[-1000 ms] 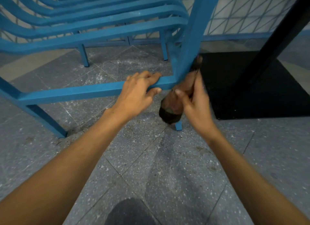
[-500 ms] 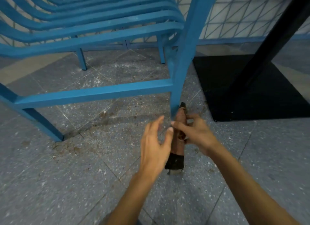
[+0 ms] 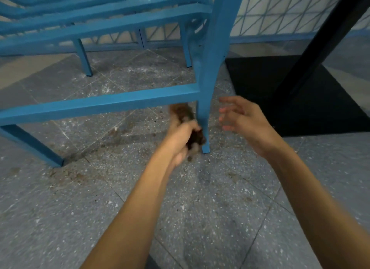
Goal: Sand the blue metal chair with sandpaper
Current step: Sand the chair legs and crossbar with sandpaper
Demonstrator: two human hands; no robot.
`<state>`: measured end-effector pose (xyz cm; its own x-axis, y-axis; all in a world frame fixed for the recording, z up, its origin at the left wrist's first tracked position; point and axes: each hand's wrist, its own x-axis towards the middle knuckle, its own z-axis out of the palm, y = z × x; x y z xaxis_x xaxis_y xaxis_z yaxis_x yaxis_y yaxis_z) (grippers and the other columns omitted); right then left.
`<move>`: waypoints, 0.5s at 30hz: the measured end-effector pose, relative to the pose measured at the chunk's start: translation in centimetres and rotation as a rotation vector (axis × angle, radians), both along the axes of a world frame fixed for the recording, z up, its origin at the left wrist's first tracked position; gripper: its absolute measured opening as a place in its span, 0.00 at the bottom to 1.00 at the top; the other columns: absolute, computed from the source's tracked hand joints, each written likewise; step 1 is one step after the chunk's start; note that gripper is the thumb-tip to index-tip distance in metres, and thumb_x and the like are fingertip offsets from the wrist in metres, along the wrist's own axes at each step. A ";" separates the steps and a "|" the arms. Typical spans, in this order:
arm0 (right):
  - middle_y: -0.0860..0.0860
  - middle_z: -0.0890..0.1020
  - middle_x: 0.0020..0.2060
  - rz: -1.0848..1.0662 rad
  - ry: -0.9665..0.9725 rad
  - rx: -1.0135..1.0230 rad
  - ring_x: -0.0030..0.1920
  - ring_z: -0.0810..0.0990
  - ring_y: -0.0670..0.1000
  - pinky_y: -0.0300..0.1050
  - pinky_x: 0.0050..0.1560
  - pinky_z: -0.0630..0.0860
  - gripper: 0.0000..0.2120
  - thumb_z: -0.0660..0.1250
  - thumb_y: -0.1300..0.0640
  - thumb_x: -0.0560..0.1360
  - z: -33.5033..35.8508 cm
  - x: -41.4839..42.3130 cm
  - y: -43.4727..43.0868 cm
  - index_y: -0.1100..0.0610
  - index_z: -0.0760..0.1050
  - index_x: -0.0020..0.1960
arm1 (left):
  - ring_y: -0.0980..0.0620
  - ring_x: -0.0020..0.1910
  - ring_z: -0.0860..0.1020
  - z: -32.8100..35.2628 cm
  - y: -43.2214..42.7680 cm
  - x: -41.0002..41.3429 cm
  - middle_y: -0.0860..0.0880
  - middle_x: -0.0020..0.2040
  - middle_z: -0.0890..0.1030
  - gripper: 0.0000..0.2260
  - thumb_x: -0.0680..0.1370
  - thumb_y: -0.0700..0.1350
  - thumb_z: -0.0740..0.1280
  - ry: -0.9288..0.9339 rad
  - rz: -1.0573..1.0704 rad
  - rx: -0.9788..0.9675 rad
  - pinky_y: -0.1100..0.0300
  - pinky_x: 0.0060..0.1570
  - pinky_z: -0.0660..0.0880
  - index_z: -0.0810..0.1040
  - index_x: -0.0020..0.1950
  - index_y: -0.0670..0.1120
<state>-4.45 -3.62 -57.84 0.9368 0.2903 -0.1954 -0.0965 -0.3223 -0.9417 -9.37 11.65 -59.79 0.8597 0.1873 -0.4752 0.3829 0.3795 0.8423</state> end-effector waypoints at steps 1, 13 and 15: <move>0.50 0.78 0.54 0.041 -0.053 -0.010 0.54 0.79 0.48 0.44 0.52 0.79 0.23 0.62 0.68 0.75 0.2 0.1 0.3 0.50 0.71 0.66 | 0.40 0.45 0.79 0.6 -0.6 0.6 0.39 0.50 0.77 0.23 0.74 0.29 0.57 -0.090 -0.051 -0.054 0.53 0.35 0.78 0.66 0.67 0.45; 0.52 0.77 0.61 0.236 -0.208 0.010 0.58 0.80 0.46 0.43 0.59 0.77 0.28 0.63 0.72 0.74 -0.8 0.1 0.9 0.57 0.67 0.71 | 0.55 0.47 0.77 -7.4 -1.1 2.2 0.48 0.52 0.80 0.26 0.70 0.33 0.73 -0.240 -0.125 0.525 0.73 0.43 0.74 0.70 0.66 0.39; 0.53 0.76 0.62 0.210 -0.203 -0.017 0.58 0.79 0.47 0.44 0.59 0.77 0.26 0.63 0.70 0.74 -1.1 0.1 0.5 0.55 0.68 0.71 | 0.52 0.46 0.78 -8.4 -1.0 2.1 0.41 0.54 0.80 0.23 0.70 0.30 0.71 -0.159 -0.210 0.567 0.74 0.36 0.73 0.71 0.64 0.37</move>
<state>-4.32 -3.09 -58.94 0.8768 0.4806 -0.0165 0.1642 -0.3314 -0.9291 -7.31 10.63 -68.23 0.9577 0.1923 -0.2142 0.2538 -0.2132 0.9435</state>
